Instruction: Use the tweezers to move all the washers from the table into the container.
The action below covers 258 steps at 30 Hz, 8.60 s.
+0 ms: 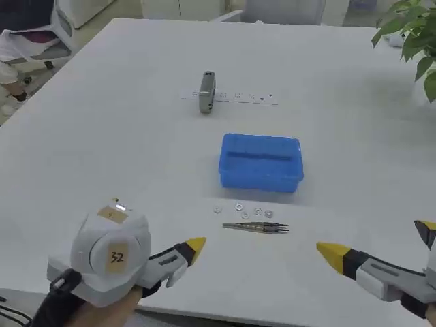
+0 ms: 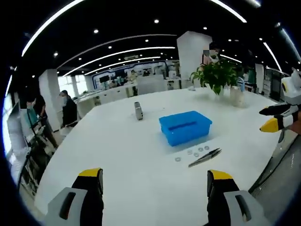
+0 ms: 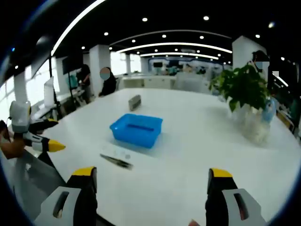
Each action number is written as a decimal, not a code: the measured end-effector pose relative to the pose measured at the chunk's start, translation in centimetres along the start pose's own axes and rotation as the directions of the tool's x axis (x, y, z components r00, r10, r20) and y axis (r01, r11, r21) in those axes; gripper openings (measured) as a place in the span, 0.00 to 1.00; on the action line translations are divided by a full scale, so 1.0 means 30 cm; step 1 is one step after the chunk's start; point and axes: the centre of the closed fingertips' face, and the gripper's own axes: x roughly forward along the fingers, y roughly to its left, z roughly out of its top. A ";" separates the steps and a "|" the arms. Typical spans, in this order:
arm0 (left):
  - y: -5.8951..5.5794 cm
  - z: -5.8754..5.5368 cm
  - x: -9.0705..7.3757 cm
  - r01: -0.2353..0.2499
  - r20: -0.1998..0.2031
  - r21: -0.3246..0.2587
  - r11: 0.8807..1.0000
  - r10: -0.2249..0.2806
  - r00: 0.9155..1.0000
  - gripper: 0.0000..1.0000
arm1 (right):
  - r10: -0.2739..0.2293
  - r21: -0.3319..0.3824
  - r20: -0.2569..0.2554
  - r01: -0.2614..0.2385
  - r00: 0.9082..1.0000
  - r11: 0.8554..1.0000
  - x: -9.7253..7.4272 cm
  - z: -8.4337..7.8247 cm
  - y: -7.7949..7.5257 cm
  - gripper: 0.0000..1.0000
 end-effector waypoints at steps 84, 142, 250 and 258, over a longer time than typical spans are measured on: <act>-0.276 -0.007 0.263 0.498 -0.276 0.180 0.848 -0.443 0.853 0.20 | 0.012 0.026 -0.071 -0.010 0.997 1.000 0.026 -0.052 -0.022 0.88; -0.458 0.163 0.063 0.733 -0.400 0.584 0.349 -0.662 0.634 0.00 | 0.482 -0.422 -0.332 -0.584 0.811 0.693 0.260 -0.041 0.416 0.21; -0.056 0.078 -0.060 0.135 0.215 -0.045 0.990 -0.122 0.969 0.87 | 0.562 -0.261 -0.115 -0.570 0.819 0.779 0.594 0.211 0.592 0.02; -0.057 0.075 -0.058 0.131 0.209 -0.036 0.991 -0.121 0.971 0.86 | 0.551 -0.291 -0.166 -0.574 0.818 0.765 0.594 0.160 0.591 0.02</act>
